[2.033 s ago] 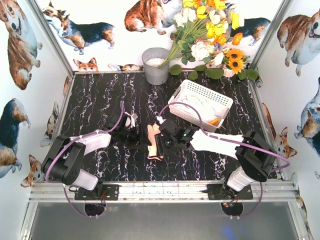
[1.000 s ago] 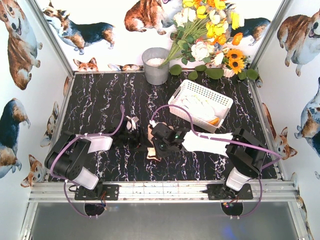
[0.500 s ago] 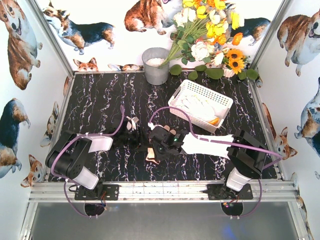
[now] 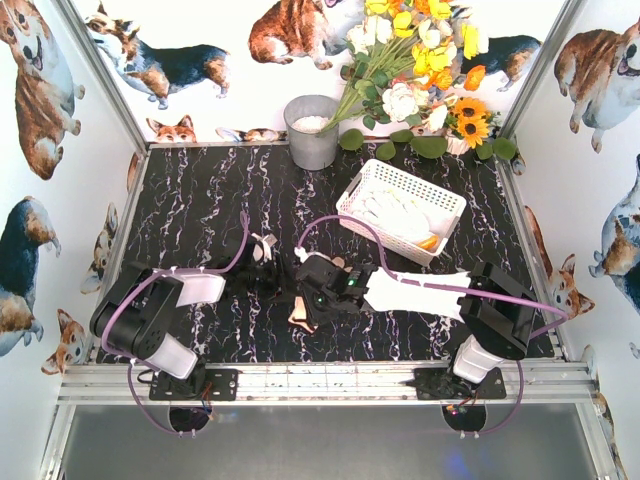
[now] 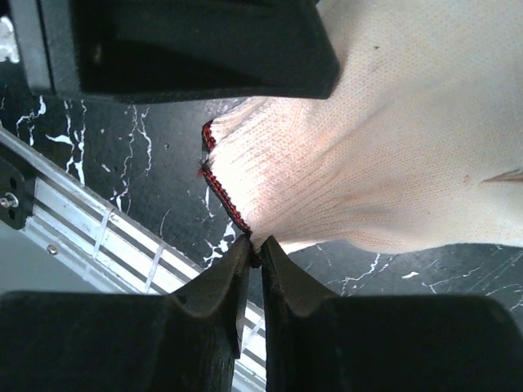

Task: Put the gloves into the storage basket
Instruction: Adjust the glove at the center of the board.

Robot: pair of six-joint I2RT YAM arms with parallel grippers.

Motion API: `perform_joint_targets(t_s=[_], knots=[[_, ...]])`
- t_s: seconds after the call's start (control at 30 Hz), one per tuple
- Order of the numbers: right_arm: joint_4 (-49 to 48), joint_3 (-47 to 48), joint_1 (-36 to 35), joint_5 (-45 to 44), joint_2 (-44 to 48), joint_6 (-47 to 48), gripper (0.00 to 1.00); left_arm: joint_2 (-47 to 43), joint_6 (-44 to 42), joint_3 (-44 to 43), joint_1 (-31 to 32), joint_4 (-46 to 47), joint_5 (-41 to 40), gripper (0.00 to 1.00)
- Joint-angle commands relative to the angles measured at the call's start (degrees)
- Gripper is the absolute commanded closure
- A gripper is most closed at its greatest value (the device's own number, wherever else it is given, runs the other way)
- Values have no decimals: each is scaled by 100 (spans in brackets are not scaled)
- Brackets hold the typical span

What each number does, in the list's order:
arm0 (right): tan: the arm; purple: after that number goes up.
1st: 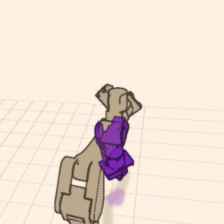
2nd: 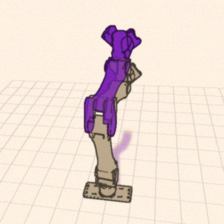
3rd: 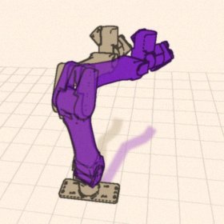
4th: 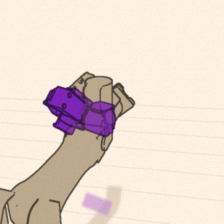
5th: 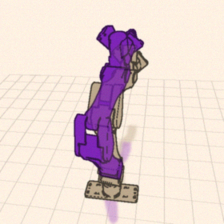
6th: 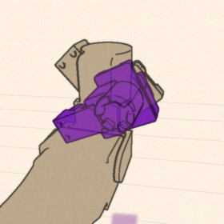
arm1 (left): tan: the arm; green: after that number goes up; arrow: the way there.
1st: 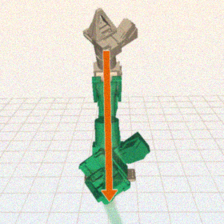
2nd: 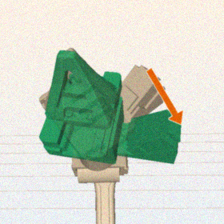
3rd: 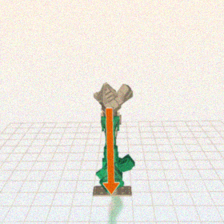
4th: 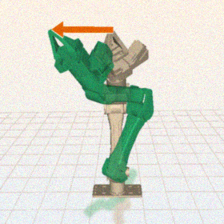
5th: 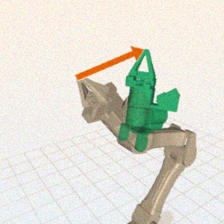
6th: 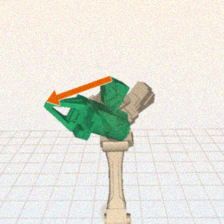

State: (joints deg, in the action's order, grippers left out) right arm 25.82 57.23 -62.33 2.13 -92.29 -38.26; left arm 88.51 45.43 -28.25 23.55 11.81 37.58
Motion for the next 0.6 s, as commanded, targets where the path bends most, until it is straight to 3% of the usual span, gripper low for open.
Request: perform_joint_targets(t_s=[0.0,0.1,0.27,0.43,0.57], knots=[[-312,105,-112,111,70,-169,87,-44,-126,188,44,-233,-336,59],[-271,107,-105,60,20,-183,87,-277,-151,187,44,-335,-423,59],[-219,16,-110,-113,149,-313,87,-1294,-637,-152,38,-1514,-1187,46],[-326,-97,-105,-177,238,-556,88,-2148,-660,-57,29,-2422,-1599,40],[-431,-159,-105,-73,156,-678,89,-2672,-352,219,29,-2760,-1547,44]])
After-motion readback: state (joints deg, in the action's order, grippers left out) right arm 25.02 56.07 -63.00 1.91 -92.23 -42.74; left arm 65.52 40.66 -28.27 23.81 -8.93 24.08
